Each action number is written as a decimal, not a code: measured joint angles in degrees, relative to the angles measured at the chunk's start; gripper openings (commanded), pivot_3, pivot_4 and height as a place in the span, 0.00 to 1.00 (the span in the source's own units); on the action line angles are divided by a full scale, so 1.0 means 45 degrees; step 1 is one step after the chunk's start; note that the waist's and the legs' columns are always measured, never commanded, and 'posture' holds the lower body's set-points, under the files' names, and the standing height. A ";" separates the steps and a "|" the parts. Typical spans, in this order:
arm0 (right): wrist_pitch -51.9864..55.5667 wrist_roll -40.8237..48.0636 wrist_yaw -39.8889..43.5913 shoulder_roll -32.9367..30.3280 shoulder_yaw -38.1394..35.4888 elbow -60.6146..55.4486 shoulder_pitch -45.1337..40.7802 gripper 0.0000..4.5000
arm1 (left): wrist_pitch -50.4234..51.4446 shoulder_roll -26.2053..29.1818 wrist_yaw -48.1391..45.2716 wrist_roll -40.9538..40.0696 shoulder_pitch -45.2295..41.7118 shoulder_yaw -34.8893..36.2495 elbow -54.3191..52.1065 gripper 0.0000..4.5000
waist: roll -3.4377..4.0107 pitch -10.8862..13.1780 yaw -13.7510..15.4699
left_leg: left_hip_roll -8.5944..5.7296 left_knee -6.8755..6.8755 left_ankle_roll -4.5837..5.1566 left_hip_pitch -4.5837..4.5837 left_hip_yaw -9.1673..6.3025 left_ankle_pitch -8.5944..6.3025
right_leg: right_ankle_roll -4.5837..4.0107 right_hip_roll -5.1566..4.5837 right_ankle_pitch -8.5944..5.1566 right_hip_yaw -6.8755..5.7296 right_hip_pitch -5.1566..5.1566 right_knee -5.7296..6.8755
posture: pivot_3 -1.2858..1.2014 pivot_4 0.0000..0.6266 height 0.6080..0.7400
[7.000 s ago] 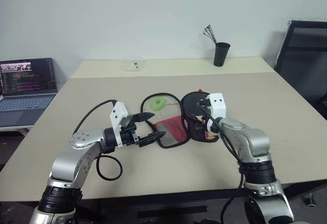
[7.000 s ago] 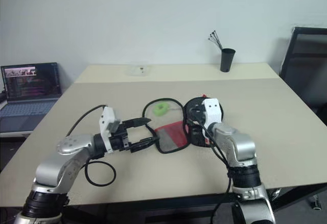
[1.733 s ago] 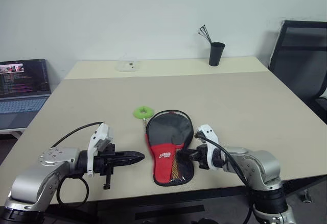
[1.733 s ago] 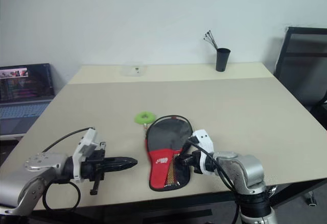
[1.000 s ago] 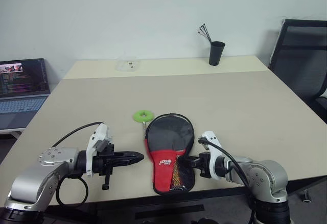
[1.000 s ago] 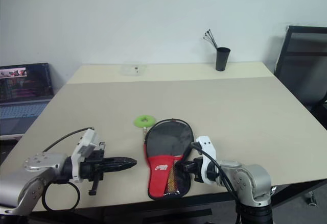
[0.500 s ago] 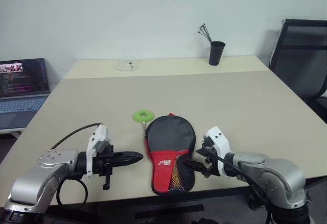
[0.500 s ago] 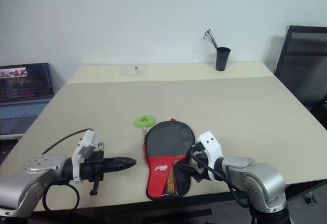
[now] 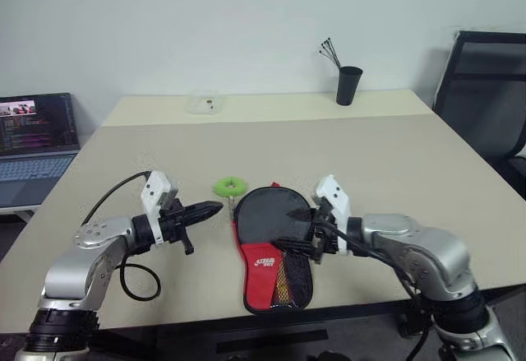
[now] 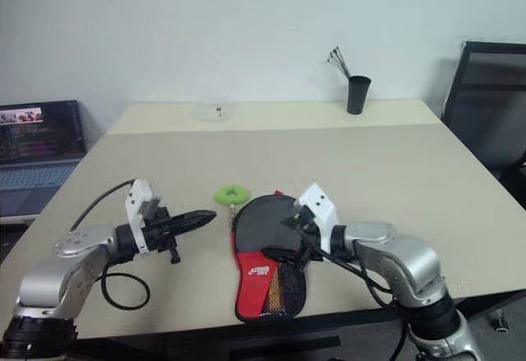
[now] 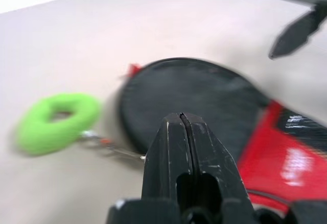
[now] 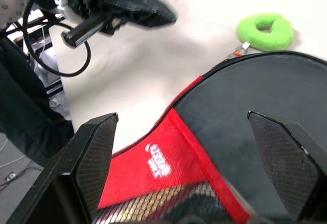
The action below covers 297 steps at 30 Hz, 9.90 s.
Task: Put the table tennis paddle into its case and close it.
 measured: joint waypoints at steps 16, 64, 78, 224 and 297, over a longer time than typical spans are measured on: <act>-0.1831 -0.1726 -0.0275 0.0881 0.1467 0.1307 -0.0014 1.00 | -0.1476 -0.2092 0.2188 0.3236 -0.4865 -0.1432 0.6524 0.99 | -0.0027 -0.0005 0.0122 | -0.0003 0.0047 -0.0002 -0.0004 -0.0001 0.0002 | 0.0005 0.0018 0.0005 -0.0012 0.0001 0.0048 | 0.52 0.24 1.00; -0.3171 -0.3837 -0.0262 0.1216 0.2387 0.3510 0.0123 1.00 | -0.4164 -0.4520 0.3165 0.6459 -0.9818 -0.1888 1.5912 0.00 | -0.0045 -0.0011 0.0296 | -0.0008 0.0138 -0.0008 -0.0012 0.0046 -0.0003 | 0.0004 0.0059 0.0008 -0.0036 0.0019 0.0089 | 0.52 0.24 1.00; -0.3117 -0.4219 -0.0704 0.1714 0.2310 0.3193 0.0701 1.00 | -0.6939 -0.6449 0.6154 0.9524 -1.1675 -0.3904 1.7494 0.00 | -0.0063 -0.0023 0.0304 | -0.0010 0.0154 -0.0010 -0.0010 0.0048 -0.0005 | 0.0010 0.0063 0.0012 -0.0037 0.0024 0.0094 | 0.52 0.24 1.00; -0.6513 -0.8424 0.0444 -0.2158 0.1040 0.5048 -0.0101 0.01 | -0.7119 -0.6124 -0.3975 0.6257 -0.7701 -0.4613 1.2655 1.00 | -0.0048 -0.0060 0.0305 | 0.0002 0.0184 -0.0032 0.0021 0.0104 -0.0025 | -0.0007 0.0093 0.0020 0.0006 0.0039 0.0102 | 0.52 0.24 1.00; -0.1178 0.1670 0.2419 -0.7746 -0.1400 -0.7859 0.7657 0.92 | -0.7378 -0.7385 -0.3614 0.7047 -0.9028 -0.4294 1.5159 1.00 | -0.0092 -0.0216 0.0615 | 0.0005 0.0181 -0.0074 0.0079 -0.0121 -0.0053 | -0.0085 0.0061 -0.0035 -0.0122 0.0219 -0.0052 | 0.52 0.24 1.00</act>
